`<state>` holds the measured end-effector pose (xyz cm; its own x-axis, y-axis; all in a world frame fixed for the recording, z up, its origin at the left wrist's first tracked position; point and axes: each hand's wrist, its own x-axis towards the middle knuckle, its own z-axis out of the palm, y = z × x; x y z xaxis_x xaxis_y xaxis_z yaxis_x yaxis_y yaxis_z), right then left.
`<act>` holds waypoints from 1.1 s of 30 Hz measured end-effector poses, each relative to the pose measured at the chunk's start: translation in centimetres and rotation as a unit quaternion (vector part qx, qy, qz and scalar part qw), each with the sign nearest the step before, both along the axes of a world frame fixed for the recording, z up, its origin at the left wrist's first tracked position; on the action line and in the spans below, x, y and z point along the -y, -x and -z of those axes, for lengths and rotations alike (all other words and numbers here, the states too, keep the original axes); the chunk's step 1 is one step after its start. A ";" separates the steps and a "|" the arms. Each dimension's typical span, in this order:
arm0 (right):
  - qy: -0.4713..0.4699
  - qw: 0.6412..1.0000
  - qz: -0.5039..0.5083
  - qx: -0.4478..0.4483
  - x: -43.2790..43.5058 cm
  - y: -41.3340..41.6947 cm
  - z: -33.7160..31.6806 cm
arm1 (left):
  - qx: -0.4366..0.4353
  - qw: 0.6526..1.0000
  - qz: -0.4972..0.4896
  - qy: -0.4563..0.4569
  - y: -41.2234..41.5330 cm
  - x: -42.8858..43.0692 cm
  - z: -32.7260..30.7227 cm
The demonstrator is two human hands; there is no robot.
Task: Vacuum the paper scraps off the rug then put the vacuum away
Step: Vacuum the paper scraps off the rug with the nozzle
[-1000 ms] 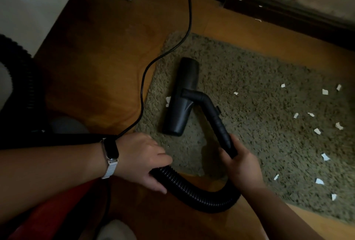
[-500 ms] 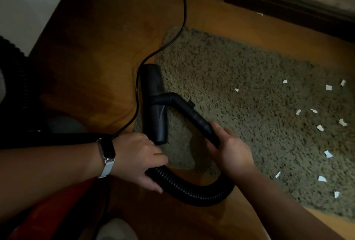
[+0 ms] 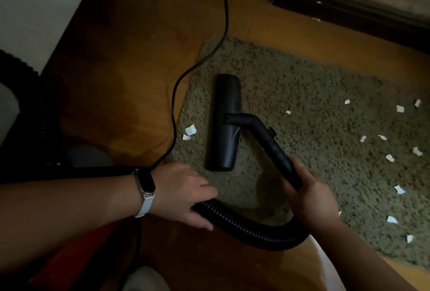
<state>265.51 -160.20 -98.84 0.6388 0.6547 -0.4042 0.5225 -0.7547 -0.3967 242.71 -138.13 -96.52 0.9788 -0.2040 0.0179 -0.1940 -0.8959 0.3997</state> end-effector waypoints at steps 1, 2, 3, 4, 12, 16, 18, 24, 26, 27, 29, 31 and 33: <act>-0.005 1.000 0.007 -0.018 0.0 0.0 0.1 | -0.002 1.000 0.000 -0.002 0.0 0.0 -0.1; -0.013 0.999 0.011 -0.033 -0.1 0.0 0.2 | -0.006 1.000 0.001 -0.001 0.1 0.0 -0.1; -0.022 0.999 0.011 -0.041 -0.3 0.1 0.3 | -0.011 1.000 0.004 0.002 0.2 -0.1 -0.2; -0.030 0.998 0.005 -0.046 -0.5 0.1 0.3 | -0.016 1.000 0.007 0.006 0.3 -0.1 -0.3; -0.045 0.994 -0.059 -0.074 -4.2 -0.3 -0.7 | -0.028 1.000 -0.008 -0.004 0.6 -1.6 -2.5; -0.003 0.986 -0.157 -0.062 -6.7 0.6 -1.1 | -0.034 0.999 -0.009 -0.020 1.7 -2.1 -2.7; 0.023 0.980 -0.195 -0.041 -7.8 1.6 -0.9 | -0.047 0.999 -0.010 -0.026 2.5 -2.2 -2.7; 0.074 0.977 -0.200 0.005 -8.4 2.0 -0.4 | -0.057 0.998 -0.028 -0.030 3.3 -2.2 -2.2; 0.075 0.977 -0.199 0.022 -8.4 1.7 -0.5 | -0.061 0.997 -0.040 -0.021 3.2 -2.2 -2.0; 0.077 0.977 -0.196 0.027 -8.3 1.6 -0.5 | -0.069 0.996 -0.046 -0.013 3.1 -2.3 -1.9; 0.078 0.978 -0.191 0.037 -7.7 1.4 -0.6 | -0.080 0.996 -0.051 -0.002 3.1 -2.3 -1.8; 0.073 0.980 -0.177 0.046 -6.6 1.3 -0.7 | -0.076 0.996 -0.048 0.002 3.1 -2.1 -1.7; 0.070 0.982 -0.166 0.053 -5.8 1.0 -0.8 | -0.070 0.997 -0.045 0.006 2.9 -1.8 -1.5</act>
<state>264.56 -154.36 -98.00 0.4425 0.7765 -0.4486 0.7816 -0.5792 -0.2315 239.80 -136.29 -95.01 0.9863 -0.1161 -0.1173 -0.0553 -0.9022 0.4278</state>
